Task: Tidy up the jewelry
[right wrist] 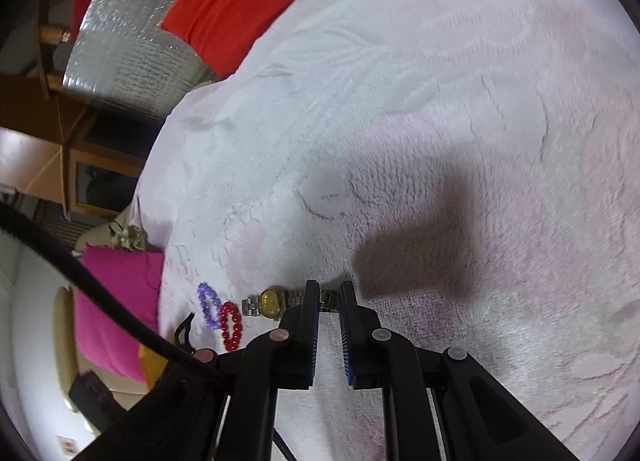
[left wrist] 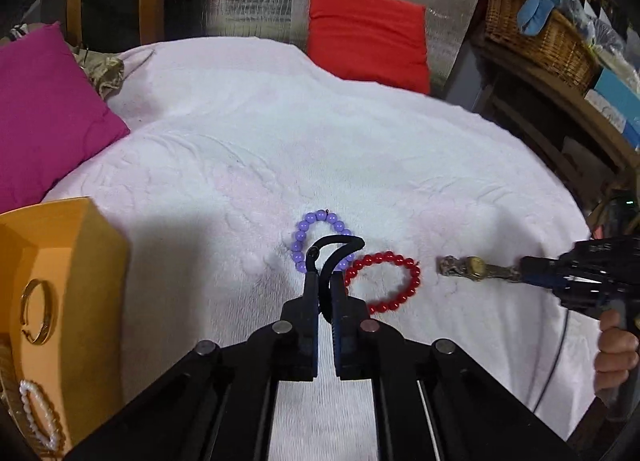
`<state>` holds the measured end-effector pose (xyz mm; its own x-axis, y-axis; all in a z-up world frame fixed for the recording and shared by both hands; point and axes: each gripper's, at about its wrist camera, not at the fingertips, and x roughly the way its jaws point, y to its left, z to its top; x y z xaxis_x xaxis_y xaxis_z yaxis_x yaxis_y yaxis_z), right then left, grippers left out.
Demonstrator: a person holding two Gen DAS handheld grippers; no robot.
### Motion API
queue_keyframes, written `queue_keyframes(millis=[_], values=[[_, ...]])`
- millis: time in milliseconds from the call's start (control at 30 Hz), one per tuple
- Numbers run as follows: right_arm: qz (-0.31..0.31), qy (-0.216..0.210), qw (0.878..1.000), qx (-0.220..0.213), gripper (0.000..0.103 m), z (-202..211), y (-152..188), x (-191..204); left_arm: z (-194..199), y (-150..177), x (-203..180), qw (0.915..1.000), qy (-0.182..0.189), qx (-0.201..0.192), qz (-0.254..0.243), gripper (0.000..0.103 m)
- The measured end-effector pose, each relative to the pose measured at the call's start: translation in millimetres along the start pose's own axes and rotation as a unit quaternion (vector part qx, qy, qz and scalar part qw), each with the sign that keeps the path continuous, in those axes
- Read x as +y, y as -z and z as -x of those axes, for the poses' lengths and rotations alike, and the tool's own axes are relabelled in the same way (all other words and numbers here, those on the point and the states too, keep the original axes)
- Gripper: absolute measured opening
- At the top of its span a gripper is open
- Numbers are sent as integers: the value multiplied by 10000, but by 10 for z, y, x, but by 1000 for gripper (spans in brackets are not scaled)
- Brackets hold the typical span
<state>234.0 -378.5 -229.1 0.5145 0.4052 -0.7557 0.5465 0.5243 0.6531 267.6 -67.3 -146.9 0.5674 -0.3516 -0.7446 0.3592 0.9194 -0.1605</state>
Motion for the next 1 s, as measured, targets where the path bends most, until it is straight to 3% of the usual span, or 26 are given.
queue_keyframes(millis=[167, 400, 700, 733, 800, 933, 1000], values=[[-155, -99, 9998, 41, 28, -19, 22, 10, 108, 31, 16, 10000, 56, 7, 26, 5], [-148, 148, 9997, -90, 29, -91, 36, 73, 133, 50, 38, 10000, 60, 35, 39, 5], [631, 594, 9962, -128, 33, -171, 92, 273, 109, 61, 43, 9999, 40, 128, 96, 5], [756, 651, 9949, -123, 27, -169, 104, 286, 105, 64, 46, 9999, 27, 132, 102, 5], [885, 699, 9936, 90, 20, -174, 135, 313, 101, 65, 48, 9998, 7, 144, 108, 5], [1059, 100, 9889, 1041, 20, -189, 237, 346, 103, 59, 46, 9998, -24, 135, 129, 5], [1140, 75, 9884, 1002, 20, -123, 253, 376, 97, 54, 47, 9998, -11, 142, 168, 5]])
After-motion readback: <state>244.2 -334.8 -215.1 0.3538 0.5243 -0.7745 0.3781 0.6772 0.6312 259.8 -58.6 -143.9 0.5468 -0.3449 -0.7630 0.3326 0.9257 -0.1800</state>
